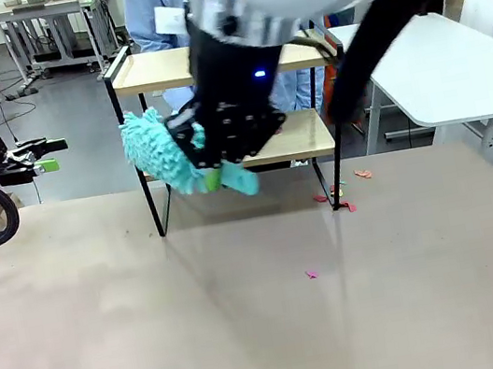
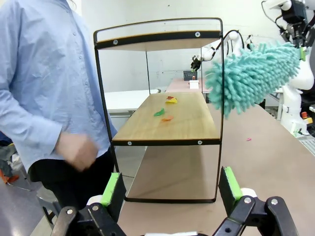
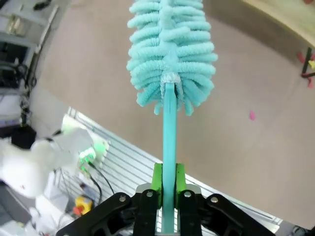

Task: Clean the shelf.
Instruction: Clean the specific section of the Shelf indicated by the human with the Duster.

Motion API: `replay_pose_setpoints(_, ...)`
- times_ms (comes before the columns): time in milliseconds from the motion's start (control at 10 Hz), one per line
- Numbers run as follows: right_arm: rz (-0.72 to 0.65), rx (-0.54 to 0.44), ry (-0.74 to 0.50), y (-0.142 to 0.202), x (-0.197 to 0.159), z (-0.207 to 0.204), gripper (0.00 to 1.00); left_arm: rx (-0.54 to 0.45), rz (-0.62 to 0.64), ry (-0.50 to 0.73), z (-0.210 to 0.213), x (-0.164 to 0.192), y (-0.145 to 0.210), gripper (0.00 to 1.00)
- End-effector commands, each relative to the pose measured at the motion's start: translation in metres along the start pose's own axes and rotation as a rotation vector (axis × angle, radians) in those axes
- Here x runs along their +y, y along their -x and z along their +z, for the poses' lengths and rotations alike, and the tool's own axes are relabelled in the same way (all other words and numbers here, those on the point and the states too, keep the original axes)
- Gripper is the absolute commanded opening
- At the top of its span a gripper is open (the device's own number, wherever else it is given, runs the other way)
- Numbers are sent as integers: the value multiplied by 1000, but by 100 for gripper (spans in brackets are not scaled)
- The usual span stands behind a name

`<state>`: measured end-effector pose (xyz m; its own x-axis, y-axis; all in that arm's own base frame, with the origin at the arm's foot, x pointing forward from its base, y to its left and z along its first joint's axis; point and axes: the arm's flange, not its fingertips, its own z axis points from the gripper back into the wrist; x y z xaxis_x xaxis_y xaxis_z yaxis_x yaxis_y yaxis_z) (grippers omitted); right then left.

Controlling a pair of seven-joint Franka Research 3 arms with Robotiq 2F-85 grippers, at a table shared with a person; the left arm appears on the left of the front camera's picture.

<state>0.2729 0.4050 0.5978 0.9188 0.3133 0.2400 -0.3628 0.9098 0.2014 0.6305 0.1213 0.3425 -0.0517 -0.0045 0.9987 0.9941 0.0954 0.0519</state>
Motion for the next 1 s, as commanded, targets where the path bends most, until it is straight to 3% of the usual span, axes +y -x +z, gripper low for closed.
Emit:
replay_pose_setpoints(0,-127,-38,41,-34,26,-21,13,4,-5,-2,0,-1,-4,100)
replay_pose_setpoints(500,-293,-127,122,-97,58,-72,13,4,-5,-2,0,-1,-4,100)
replay_pose_setpoints(900,-318,-184,159,-131,62,-114,13,4,-5,-2,0,-1,-4,100)
